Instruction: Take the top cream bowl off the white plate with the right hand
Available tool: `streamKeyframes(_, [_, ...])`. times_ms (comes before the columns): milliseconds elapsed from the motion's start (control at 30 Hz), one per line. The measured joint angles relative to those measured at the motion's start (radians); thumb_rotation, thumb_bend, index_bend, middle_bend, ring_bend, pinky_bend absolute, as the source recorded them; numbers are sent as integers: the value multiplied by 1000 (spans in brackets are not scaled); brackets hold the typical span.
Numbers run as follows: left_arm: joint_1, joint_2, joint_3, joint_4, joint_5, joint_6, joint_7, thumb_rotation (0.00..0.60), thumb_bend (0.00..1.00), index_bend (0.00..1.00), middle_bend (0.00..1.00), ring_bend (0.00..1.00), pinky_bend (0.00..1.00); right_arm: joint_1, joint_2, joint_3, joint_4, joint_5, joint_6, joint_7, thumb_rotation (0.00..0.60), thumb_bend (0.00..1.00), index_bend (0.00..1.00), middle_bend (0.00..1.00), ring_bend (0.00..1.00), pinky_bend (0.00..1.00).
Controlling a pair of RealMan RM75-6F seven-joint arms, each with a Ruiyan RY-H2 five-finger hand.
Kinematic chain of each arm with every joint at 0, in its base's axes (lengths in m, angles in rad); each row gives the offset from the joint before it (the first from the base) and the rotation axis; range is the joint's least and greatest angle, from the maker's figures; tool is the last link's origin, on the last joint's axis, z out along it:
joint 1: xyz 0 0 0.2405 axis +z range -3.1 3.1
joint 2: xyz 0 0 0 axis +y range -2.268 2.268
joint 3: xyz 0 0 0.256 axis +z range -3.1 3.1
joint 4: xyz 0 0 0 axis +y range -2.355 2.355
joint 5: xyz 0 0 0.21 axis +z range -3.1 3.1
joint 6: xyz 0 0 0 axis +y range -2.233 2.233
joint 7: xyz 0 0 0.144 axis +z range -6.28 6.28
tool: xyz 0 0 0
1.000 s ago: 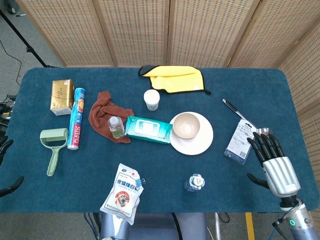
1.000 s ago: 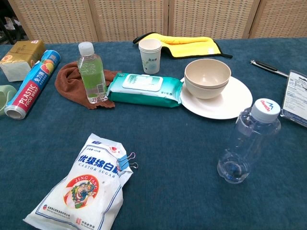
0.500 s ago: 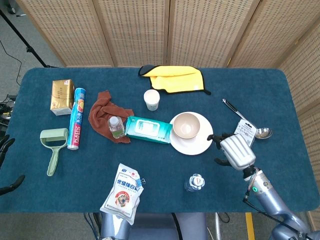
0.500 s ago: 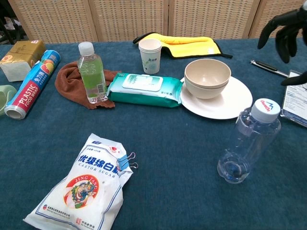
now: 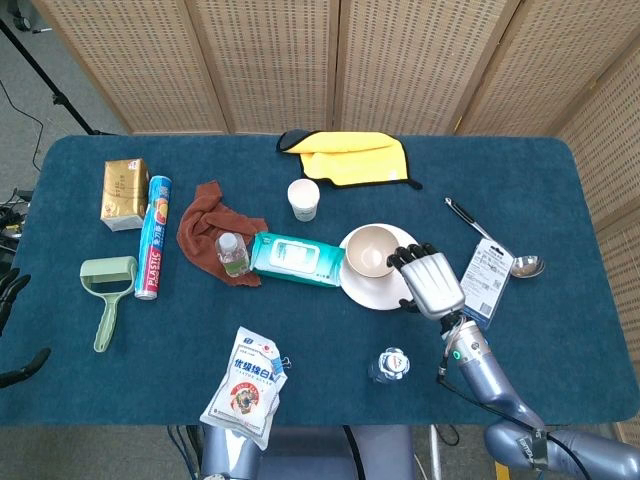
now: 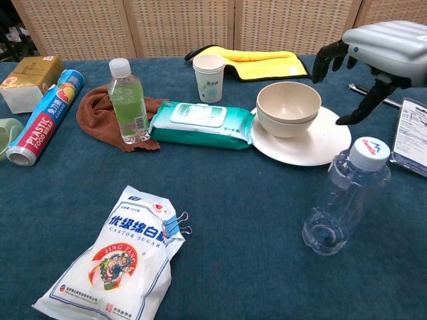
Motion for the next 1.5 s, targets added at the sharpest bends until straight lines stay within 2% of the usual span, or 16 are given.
streamKeyframes(200, [-2, 2, -1, 0, -5, -6, -4, 600, 251, 0, 0, 0, 0, 28, -71, 6, 57, 46, 15, -36, 600, 2, 399, 160, 130, 168])
streamKeyframes(267, [-3, 3, -2, 0, -6, -8, -4, 600, 251, 0, 0, 0, 0, 39, -95, 9, 79, 70, 14, -43, 600, 34, 403, 137, 106, 164])
streamKeyframes(433, [-4, 5, -3, 0, -14, -11, -11, 600, 251, 0, 0, 0, 0, 63, -133, 10, 122, 117, 3, -61, 600, 104, 412, 130, 98, 157])
streamKeyframes(733, [-9, 6, -6, -3, -24, -24, -9, 600, 253, 0, 0, 0, 0, 91, -144, 6, 150, 161, -15, -65, 600, 311, 466, 123, 97, 157])
streamKeyframes(1500, [-11, 11, -8, -1, -30, -28, -26, 600, 255, 0, 0, 0, 0, 142, -193, 3, 193, 253, -27, -90, 600, 363, 469, 118, 97, 157])
